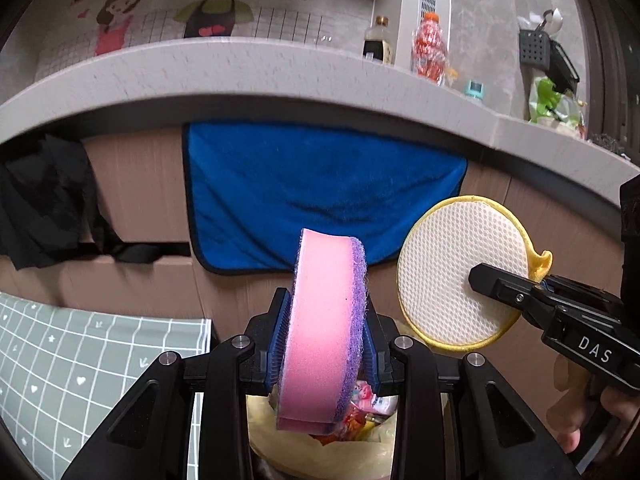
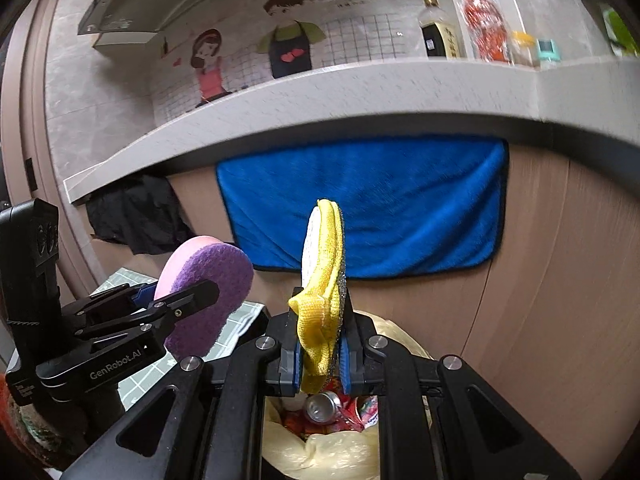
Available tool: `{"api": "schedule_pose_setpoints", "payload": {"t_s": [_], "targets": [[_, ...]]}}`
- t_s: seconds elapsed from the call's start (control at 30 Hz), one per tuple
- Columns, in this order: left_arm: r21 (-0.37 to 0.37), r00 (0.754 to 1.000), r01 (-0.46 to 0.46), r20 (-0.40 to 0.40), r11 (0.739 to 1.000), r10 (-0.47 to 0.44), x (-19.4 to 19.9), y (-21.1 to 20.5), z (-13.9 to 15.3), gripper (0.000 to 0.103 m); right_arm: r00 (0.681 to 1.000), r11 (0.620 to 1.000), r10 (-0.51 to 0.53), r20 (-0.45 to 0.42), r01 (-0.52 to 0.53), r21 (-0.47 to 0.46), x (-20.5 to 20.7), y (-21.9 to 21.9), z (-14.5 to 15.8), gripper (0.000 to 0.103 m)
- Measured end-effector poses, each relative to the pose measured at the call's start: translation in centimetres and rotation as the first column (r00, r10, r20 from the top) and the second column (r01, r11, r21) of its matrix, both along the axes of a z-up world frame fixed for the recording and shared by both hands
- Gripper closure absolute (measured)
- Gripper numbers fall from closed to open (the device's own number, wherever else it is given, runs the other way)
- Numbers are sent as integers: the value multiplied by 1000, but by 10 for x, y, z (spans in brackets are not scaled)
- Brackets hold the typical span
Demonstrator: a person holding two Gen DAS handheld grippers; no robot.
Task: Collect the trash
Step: 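Carry the sponge and pad over the yellow bin and open both tools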
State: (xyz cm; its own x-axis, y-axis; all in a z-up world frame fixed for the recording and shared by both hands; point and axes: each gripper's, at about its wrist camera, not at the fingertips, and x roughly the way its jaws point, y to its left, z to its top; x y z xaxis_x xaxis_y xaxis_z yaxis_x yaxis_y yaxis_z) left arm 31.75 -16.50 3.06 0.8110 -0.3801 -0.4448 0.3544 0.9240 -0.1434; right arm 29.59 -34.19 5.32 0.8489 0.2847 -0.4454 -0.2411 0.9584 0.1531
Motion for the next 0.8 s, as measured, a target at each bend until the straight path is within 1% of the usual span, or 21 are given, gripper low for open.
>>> {"api": "schedule_pose_setpoints", "payload": {"t_s": [0.17, 0.2, 0.23, 0.3, 0.33, 0.37, 0.43, 0.57, 0.67, 0.73, 0.8], "targets": [[-9, 999, 12, -38, 1000, -13, 18, -4, -13, 70, 999, 1000, -5, -39, 6, 17, 19, -7, -19, 89], [-21, 999, 24, -42, 999, -25, 22, -4, -15, 70, 999, 1000, -8, -46, 9, 21, 23, -8, -22, 89], [-39, 998, 44, -47, 998, -45, 26, -4, -17, 67, 999, 1000, -9, -52, 11, 24, 26, -9, -26, 87], [-50, 994, 70, -75, 996, -74, 36, -5, -21, 49, 998, 999, -21, -64, 23, 29, 31, -10, -32, 86], [-57, 992, 76, -97, 995, -82, 42, -5, -24, 33, 997, 999, -23, -73, 26, 34, 34, -11, -36, 78], [-66, 990, 83, -107, 994, -90, 45, -4, -25, 28, 996, 999, -25, -83, 28, 37, 36, -11, -39, 70], [-70, 990, 74, -112, 995, -81, 46, -2, -26, 28, 995, 999, -36, -97, 40, 36, 38, -11, -45, 68], [-74, 992, 4, -128, 997, -13, 38, 16, -25, 28, 992, 997, -63, -109, 66, 27, 30, -11, -51, 68], [-53, 992, -43, -125, 998, 36, 22, 31, -23, 28, 992, 997, -68, -110, 72, 39, 14, -8, -51, 68], [-34, 990, -76, -124, 997, 71, 3, 43, -22, 28, 992, 996, -69, -108, 75, 49, 1, -4, -49, 66], [2, 986, -115, -120, 993, 114, -20, 52, -20, 28, 992, 995, -71, -109, 78, 60, -16, 1, -45, 64]]}}
